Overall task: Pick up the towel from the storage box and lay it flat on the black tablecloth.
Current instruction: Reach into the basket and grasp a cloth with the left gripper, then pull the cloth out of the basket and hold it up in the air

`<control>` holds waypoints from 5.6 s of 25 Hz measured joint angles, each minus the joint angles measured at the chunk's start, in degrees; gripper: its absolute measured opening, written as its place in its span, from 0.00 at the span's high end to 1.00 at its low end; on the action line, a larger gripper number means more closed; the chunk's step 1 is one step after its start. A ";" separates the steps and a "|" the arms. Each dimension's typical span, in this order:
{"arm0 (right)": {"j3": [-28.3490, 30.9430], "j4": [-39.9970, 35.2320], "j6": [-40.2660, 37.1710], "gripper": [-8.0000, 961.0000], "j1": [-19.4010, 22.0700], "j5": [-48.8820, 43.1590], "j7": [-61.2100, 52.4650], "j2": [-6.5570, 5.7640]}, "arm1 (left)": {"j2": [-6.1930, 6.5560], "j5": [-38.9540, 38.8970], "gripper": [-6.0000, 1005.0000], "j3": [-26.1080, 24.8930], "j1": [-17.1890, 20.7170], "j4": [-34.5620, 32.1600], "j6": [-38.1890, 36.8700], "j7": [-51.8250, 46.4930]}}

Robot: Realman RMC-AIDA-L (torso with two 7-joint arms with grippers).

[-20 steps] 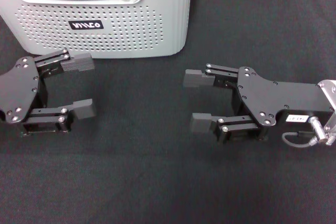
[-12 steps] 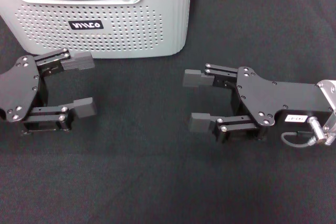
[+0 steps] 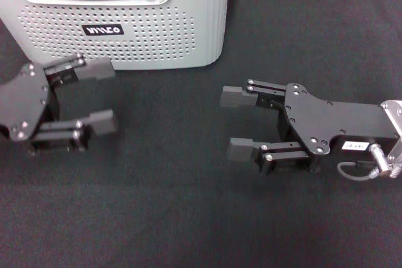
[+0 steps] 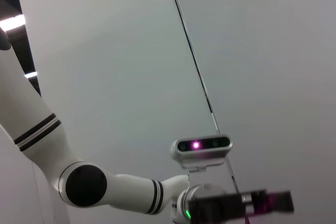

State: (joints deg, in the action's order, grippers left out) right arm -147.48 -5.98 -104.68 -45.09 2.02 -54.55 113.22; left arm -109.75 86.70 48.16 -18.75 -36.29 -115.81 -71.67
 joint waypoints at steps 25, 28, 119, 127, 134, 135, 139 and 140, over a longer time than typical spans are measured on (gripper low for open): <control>0.26 -0.09 -0.88 0.17 5.02 0.65 2.69 0.88 | -5.38 31.81 0.26 -12.17 -8.00 -44.65 34.86 -44.57; 0.27 -0.08 -0.88 0.17 4.84 0.67 2.89 0.86 | -5.40 35.52 0.29 -12.25 -9.05 -43.82 35.00 -46.17; 8.96 -35.05 40.90 0.17 25.33 15.71 91.77 2.97 | -3.75 -17.57 0.95 -8.98 -4.63 -41.23 22.20 -49.41; 6.28 -35.92 39.57 0.19 22.75 20.00 99.20 3.00 | -3.89 -18.24 0.95 -8.96 -4.58 -41.24 21.30 -50.09; 3.31 -35.67 42.14 0.23 18.13 19.94 102.69 3.06 | -3.89 -17.62 0.95 -8.96 -4.62 -41.20 21.24 -49.81; 2.65 -35.55 42.47 0.23 17.49 19.96 103.20 3.06 | -3.89 -17.52 0.95 -8.96 -4.63 -41.20 21.24 -49.78; 2.02 -35.50 43.15 0.25 16.12 20.08 103.77 3.05 | -3.89 -17.37 0.95 -8.96 -4.69 -41.19 21.27 -49.71; 1.93 -35.44 43.25 0.25 15.76 20.10 103.78 3.06 | -3.89 -17.37 0.95 -8.96 -4.70 -41.19 21.27 -49.69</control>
State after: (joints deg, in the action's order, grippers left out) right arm -145.56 -41.41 -61.43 -29.33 22.13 49.22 116.28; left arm -113.64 69.33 39.20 -23.45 -77.47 -94.54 -121.36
